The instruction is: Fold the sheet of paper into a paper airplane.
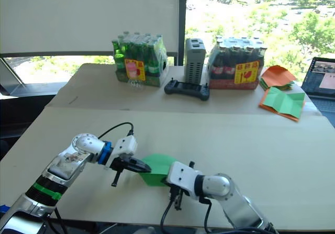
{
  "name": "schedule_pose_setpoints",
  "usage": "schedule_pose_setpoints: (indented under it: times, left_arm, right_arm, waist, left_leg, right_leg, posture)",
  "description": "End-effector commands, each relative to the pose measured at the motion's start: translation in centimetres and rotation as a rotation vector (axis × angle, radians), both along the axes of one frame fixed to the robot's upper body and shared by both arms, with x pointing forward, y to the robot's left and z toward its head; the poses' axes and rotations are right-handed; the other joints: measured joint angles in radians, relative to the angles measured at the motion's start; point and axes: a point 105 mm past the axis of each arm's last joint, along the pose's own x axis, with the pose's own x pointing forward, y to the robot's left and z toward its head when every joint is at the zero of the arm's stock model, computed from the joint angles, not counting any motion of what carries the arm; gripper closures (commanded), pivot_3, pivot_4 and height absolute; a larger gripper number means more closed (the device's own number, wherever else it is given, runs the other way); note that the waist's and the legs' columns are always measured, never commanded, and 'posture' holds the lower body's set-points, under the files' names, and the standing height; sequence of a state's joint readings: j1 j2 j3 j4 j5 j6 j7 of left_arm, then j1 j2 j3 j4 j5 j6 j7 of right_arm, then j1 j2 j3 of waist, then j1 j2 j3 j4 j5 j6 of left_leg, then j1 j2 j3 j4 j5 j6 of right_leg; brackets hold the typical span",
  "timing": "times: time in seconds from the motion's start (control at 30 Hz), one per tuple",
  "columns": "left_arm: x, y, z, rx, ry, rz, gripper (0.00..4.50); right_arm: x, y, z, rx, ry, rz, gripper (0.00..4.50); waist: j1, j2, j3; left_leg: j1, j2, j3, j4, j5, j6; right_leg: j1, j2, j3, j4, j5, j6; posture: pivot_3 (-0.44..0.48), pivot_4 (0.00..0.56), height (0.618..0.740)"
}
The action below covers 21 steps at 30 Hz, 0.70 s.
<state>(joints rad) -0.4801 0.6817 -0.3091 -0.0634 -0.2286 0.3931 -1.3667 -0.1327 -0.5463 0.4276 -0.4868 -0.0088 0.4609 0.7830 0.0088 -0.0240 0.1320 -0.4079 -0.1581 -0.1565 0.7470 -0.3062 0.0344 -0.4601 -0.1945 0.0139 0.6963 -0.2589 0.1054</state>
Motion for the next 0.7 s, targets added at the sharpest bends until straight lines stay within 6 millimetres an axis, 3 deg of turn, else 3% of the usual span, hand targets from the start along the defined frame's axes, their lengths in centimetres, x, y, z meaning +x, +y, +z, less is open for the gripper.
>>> schedule_pose_setpoints:
  times: [0.03, 0.4, 0.57, 0.7]
  left_arm:
    - [-0.2, -0.1, 0.6, -0.012, -0.022, 0.016, 4.48]
    - [-1.2, -0.3, -0.1, -0.024, -0.005, 0.049, 4.48]
    - [-1.5, -0.4, -0.6, -0.003, -0.012, 0.036, 4.48]
    - [-1.6, -0.4, -0.8, 0.004, -0.018, 0.030, 4.48]
  right_arm:
    - [-0.1, -0.3, 1.3, 0.029, -0.013, -0.019, 4.50]
    - [-0.7, -1.3, 3.1, 0.096, 0.040, -0.012, 4.50]
    - [-1.8, -1.4, 5.1, 0.176, 0.108, 0.098, 4.50]
    - [-1.1, -1.2, 5.3, 0.170, 0.086, 0.094, 4.50]
  waist:
    - [0.001, 0.000, 0.000]
    - [0.001, 0.000, 0.000]
    - [0.001, 0.000, 0.000]
    - [0.000, 0.000, 0.000]
  left_leg:
    - [0.000, 0.000, 0.000, 0.000, 0.000, 0.000]
    - [0.000, 0.000, 0.000, 0.000, 0.000, 0.000]
    - [0.000, 0.000, 0.000, 0.000, 0.000, 0.001]
    - [0.000, 0.001, 0.000, 0.000, -0.001, 0.001]
  right_leg:
    - [0.000, 0.000, 0.000, 0.000, 0.000, 0.000]
    - [0.000, 0.000, 0.000, -0.001, 0.000, 0.000]
    - [0.000, 0.000, 0.000, -0.002, 0.000, 0.000]
    - [0.001, 0.000, 0.000, -0.002, 0.000, 0.000]
  posture:
    - [0.000, 0.150, 0.675]
    - [0.000, 0.150, 0.675]
    - [0.000, 0.150, 0.675]
    - [0.000, 0.150, 0.675]
